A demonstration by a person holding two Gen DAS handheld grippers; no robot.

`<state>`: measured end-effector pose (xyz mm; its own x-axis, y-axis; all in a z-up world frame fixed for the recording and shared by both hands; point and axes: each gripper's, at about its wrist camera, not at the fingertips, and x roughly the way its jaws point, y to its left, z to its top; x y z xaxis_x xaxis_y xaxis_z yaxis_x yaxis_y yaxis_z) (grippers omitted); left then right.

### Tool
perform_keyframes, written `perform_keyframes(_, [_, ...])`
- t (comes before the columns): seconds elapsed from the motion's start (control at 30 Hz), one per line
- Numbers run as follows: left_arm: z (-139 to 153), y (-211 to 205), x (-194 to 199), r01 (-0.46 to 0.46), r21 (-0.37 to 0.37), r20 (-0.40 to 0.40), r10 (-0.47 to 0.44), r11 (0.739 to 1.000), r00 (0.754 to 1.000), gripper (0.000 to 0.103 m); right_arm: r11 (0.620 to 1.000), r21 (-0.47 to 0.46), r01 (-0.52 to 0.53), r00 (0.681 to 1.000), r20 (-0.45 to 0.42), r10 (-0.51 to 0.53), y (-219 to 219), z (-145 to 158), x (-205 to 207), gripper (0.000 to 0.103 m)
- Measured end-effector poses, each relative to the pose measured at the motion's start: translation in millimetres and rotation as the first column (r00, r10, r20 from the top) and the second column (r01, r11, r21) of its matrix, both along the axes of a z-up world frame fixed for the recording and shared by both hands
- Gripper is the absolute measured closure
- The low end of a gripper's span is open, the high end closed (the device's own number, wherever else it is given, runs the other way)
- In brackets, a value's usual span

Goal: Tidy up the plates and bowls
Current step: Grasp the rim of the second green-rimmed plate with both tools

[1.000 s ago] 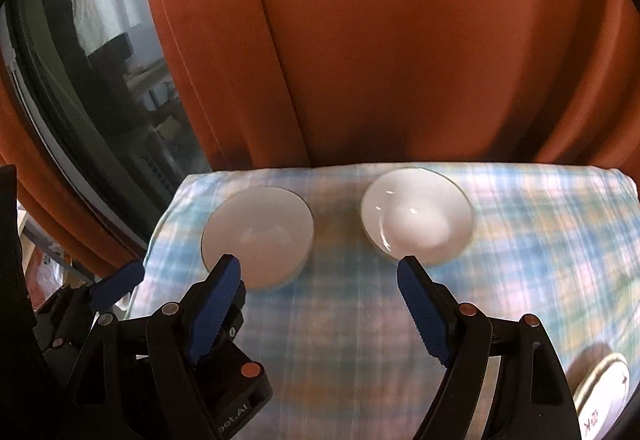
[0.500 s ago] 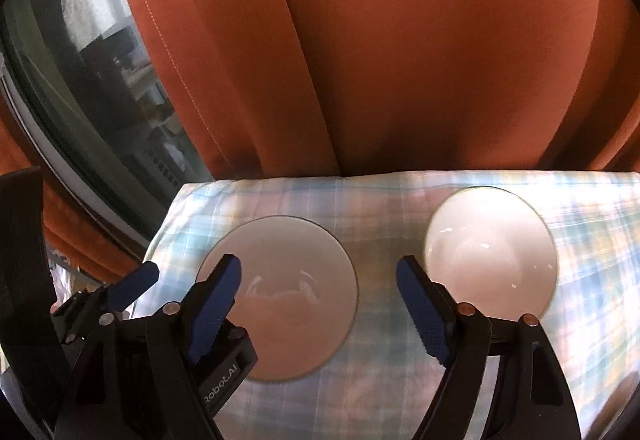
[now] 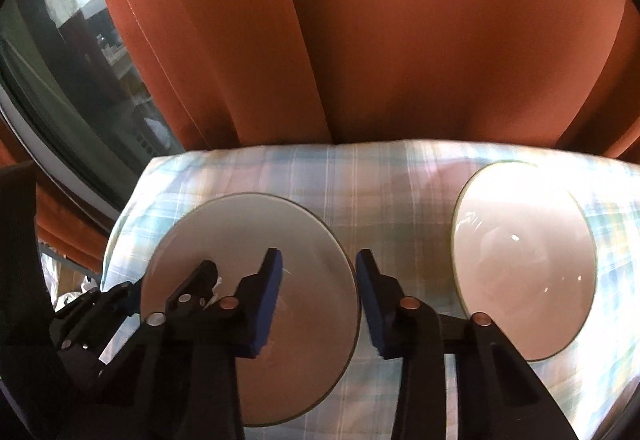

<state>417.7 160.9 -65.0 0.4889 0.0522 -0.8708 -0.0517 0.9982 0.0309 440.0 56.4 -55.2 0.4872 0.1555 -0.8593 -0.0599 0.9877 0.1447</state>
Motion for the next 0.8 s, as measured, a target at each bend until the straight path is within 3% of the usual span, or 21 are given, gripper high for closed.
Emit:
perform_keyframes(0.1, [0, 0, -1, -0.001, 0.000, 0.000, 0.001, 1.000, 1.000, 0.079, 1.000, -0.024, 0.004, 1.000, 0.001, -0.004, 1, 1, -1, 0.074])
perform_keyframes(0.5, [11, -2, -20, 0.006, -0.020, -0.003, -0.006, 1.000, 1.000, 0.078, 0.999, -0.033, 0.015, 1.000, -0.005, -0.015, -1, 13, -19, 0.074])
perform_keyframes(0.8, [44, -8, -50, 0.017, -0.024, 0.044, -0.016, 1.000, 0.999, 0.078, 0.999, -0.031, 0.034, 0.999, 0.029, -0.033, -5, 41, -50, 0.074])
